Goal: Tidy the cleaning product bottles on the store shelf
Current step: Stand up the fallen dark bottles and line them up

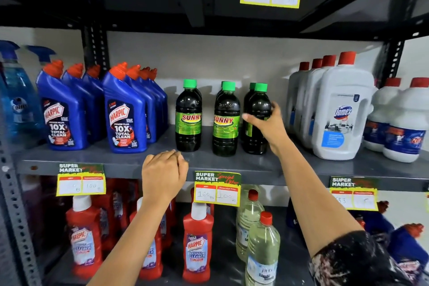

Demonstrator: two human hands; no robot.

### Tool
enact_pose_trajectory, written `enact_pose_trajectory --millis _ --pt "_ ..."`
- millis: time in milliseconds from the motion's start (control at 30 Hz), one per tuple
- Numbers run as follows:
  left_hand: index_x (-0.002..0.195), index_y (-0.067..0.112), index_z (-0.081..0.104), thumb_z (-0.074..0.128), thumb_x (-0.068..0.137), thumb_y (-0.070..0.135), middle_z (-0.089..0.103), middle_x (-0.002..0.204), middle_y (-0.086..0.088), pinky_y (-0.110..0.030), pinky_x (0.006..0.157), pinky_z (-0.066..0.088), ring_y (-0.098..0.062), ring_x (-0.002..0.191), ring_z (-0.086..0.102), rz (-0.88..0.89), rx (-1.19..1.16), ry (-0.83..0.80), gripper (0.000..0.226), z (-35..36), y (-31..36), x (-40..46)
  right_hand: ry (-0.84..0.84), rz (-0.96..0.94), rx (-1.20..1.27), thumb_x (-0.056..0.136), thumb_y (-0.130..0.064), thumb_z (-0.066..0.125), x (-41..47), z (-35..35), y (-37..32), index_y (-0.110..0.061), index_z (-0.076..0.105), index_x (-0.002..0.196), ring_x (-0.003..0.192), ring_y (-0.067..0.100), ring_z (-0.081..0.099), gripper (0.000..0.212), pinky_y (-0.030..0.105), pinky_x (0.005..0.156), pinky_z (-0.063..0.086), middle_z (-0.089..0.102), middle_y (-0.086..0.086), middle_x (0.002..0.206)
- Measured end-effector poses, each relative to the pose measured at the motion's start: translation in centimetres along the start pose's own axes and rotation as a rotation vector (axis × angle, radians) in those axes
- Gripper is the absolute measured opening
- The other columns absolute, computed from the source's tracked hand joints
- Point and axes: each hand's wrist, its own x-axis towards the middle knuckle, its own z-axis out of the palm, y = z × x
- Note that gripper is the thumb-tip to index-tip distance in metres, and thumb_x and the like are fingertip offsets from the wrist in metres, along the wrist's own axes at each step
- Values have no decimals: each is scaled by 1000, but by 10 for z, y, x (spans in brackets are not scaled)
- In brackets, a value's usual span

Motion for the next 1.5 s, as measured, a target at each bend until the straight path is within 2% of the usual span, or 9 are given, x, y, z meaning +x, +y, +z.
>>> enact_pose_trajectory --millis 167,433,533,667,833,1067,1200,1333,1500 --pt "71 9 73 40 87 20 73 69 -3 -34 62 43 -21 63 67 2 23 -6 38 1 0 -1 290 -142 -274 67 -61 72 26 -1 -55 -11 23 147 131 37 42 106 51 107 38 33 20 145" --pt "70 8 74 37 87 22 73 68 -5 -34 61 43 -23 61 67 -3 15 7 43 0 1 1 253 -68 -223 71 -27 82 39 8 -76 -18 33 142 115 30 55 87 37 91 46 55 13 127" --pt "72 9 75 38 87 21 74 70 -4 -33 62 43 -22 63 68 -1 12 -3 41 0 0 1 250 -45 -75 73 -21 82 41 -1 -72 -24 35 143 94 17 51 84 26 81 44 50 2 106" --pt "74 9 75 39 87 21 74 71 -4 -34 63 44 -21 64 68 8 0 -10 40 -1 0 0 106 -70 47 82 -16 73 48 -24 -56 -22 36 143 88 14 60 72 27 98 45 58 -2 75" --pt "76 9 77 38 87 22 76 77 -3 -33 67 44 -19 70 71 -10 -6 -19 42 0 0 1 -183 -68 322 96 -14 52 47 -39 -41 -23 40 135 71 10 72 42 25 64 57 73 3 88" --pt "77 8 78 38 87 23 77 80 -4 -33 69 45 -18 75 72 -9 -8 -24 43 -1 1 0 -303 -32 441 99 -16 43 48 -44 -40 -18 62 106 81 11 71 20 24 72 57 77 -3 88" --pt "76 9 77 38 87 23 77 78 -3 -33 68 44 -18 72 71 -14 -10 -20 43 -2 2 0 -315 -59 298 99 -16 43 49 -49 -45 -16 62 107 91 10 65 21 23 82 52 72 -4 101" --pt "74 9 76 39 87 21 76 75 -3 -32 64 44 -19 67 70 7 -8 8 42 1 0 0 29 -338 70 91 -25 60 40 -36 -74 -7 61 120 89 -4 57 34 4 73 45 63 -3 106" --pt "74 9 77 42 86 21 76 76 -4 -33 66 45 -19 70 72 8 -8 30 39 3 -1 0 -128 -344 -293 72 -52 73 27 17 -112 -16 65 113 93 14 64 55 26 86 52 68 2 102"
